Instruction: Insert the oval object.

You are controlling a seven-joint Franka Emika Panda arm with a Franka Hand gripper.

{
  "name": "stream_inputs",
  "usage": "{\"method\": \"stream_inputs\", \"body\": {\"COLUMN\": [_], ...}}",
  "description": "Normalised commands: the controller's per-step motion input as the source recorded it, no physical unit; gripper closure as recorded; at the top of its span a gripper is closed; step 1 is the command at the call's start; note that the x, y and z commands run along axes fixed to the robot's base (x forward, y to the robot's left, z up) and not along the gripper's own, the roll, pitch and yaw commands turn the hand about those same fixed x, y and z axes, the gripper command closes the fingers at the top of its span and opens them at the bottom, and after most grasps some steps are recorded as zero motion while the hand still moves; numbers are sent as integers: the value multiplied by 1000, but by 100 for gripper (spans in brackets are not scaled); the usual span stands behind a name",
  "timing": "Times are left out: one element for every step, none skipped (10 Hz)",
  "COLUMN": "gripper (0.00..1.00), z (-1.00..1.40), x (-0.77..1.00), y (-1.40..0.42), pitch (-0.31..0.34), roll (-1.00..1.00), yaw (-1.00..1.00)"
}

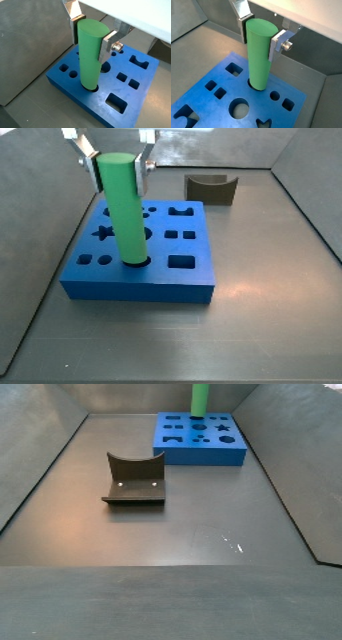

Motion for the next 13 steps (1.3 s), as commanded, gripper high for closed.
{"method": "stream_inputs", "body": {"gripper": [100,100,100,100,100,100,100,100,100,100,100,100,100], "z": [-246,-271,-309,-326,-317,-317,-303,-309,-317,-311,-317,-326,-326], "x": [0,0,77,151,249,237,191,126,60,0,0,0,0], "y": [0,0,0,0,0,0,0,0,0,0,0,0,0], "pitch": [0,0,0,0,0,0,0,0,0,-33,-70,-104,-121], "roll": [50,31,24,10,16,43,53,63,63,61,67,66,64], "yaw": [-120,-89,-43,-23,0,0,0,0,0,0,0,0,0]}}
